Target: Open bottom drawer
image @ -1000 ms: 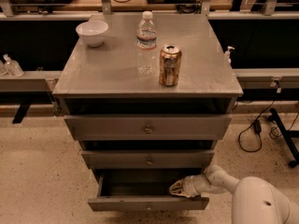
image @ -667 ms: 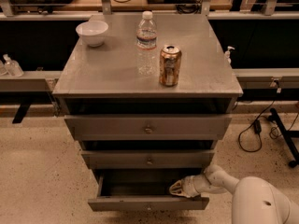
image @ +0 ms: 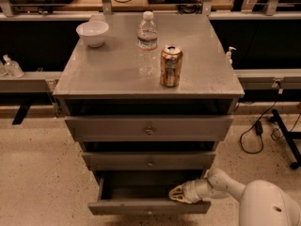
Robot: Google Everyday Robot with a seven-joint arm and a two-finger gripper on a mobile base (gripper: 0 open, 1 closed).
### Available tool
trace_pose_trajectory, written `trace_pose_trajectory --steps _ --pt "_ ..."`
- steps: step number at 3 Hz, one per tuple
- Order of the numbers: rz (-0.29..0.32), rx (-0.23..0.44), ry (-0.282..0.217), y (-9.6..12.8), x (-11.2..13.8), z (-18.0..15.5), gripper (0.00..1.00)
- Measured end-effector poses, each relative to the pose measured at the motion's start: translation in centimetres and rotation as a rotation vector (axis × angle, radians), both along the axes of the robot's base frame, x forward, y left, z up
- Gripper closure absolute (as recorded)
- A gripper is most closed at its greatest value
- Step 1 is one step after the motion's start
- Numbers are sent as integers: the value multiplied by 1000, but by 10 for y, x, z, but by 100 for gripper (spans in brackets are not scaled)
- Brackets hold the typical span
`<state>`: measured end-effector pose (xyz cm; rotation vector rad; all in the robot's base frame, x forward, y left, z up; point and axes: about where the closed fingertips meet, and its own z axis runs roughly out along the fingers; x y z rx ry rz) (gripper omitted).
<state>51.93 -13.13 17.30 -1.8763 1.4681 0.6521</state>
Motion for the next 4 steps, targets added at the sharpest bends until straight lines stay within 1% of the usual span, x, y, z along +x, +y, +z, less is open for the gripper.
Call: trace_pose_trajectory --steps 1,2,3,4 --pt "0 0 0 0 1 3 100" --pt "39 50 -10 4 -19 7 100" --pt "39 50 -10 4 -19 12 100" --pt "68 62 -52 17 -21 27 100"
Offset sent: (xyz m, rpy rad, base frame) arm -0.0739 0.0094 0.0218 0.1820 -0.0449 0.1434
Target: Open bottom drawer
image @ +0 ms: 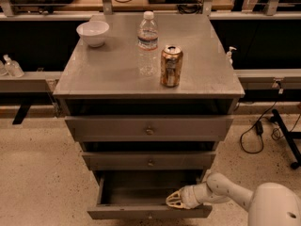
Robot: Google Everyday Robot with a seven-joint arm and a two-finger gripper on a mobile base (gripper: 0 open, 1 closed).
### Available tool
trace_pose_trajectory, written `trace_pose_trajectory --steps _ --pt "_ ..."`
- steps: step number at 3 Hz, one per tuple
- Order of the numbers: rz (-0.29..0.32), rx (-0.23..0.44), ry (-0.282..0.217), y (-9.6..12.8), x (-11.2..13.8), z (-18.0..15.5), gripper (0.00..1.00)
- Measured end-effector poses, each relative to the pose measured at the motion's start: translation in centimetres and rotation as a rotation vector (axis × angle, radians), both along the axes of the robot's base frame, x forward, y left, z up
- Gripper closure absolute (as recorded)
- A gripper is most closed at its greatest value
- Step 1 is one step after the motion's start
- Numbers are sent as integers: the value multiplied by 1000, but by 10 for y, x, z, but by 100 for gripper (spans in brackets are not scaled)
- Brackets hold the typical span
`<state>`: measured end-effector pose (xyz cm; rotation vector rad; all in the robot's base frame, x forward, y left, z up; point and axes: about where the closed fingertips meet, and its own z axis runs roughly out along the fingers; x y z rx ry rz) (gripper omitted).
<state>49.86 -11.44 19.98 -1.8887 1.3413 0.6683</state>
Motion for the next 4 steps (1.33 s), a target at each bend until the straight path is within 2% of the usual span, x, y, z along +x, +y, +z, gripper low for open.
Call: trace_pose_trajectory --steps 2,3,4 --pt "31 -2 -92 31 18 35 100" --pt "31 -2 -92 31 18 35 100" --pt "-33 39 -67 24 19 28 100"
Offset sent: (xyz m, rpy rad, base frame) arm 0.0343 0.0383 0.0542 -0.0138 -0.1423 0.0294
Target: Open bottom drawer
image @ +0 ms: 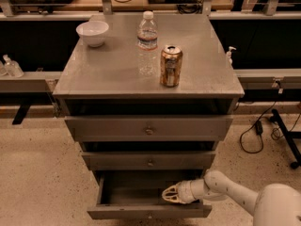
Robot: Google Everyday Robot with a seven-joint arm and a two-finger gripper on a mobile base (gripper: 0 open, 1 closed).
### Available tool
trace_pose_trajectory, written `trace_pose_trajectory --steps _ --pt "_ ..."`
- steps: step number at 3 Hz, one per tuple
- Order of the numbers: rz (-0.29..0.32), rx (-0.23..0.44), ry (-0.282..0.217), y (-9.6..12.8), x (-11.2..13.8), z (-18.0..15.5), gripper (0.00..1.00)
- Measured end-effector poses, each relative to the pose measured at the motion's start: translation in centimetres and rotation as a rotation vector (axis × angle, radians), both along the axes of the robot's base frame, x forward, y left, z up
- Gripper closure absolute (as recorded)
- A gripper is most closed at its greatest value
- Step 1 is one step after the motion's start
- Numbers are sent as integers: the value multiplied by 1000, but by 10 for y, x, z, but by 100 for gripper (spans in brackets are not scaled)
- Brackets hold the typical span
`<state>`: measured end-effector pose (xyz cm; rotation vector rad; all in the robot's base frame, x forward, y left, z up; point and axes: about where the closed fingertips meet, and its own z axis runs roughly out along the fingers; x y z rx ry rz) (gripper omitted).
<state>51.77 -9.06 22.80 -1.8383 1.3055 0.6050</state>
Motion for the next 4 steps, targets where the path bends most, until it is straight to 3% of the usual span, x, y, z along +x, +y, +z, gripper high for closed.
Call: trace_pose_trajectory --steps 1,4 --pt "-74 42 -1 -14 5 -12 100" --pt "-91 28 18 -36 40 -61 100"
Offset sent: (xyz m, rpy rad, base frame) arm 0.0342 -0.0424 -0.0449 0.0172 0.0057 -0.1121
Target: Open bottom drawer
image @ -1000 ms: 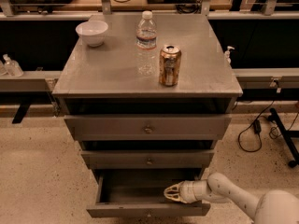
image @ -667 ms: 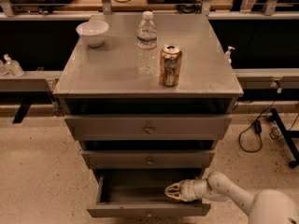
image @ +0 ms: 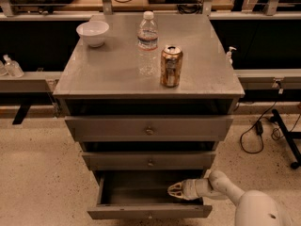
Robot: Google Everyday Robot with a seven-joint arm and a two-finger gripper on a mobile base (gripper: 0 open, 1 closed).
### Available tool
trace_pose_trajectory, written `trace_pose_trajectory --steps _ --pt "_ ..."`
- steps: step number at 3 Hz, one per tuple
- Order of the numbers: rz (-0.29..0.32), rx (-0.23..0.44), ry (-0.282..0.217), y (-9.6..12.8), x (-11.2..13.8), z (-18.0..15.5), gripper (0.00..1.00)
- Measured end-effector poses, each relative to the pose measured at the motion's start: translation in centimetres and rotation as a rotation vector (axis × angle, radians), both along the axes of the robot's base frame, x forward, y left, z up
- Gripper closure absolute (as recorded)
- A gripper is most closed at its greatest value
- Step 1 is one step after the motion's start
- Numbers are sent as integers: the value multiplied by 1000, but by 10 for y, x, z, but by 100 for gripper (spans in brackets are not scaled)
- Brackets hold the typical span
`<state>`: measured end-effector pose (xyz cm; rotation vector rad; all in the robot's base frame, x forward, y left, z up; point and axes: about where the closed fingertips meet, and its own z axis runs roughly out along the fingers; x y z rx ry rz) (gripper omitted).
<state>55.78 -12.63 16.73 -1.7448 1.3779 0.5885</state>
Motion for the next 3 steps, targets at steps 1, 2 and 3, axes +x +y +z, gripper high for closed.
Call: trace_pose_trajectory --steps 1,2,3 --pt "-18 0 3 -4 2 -13 100" --pt "-29 -33 -3 -10 -2 -14 100" --pt "20 -60 61 6 -28 -19 100"
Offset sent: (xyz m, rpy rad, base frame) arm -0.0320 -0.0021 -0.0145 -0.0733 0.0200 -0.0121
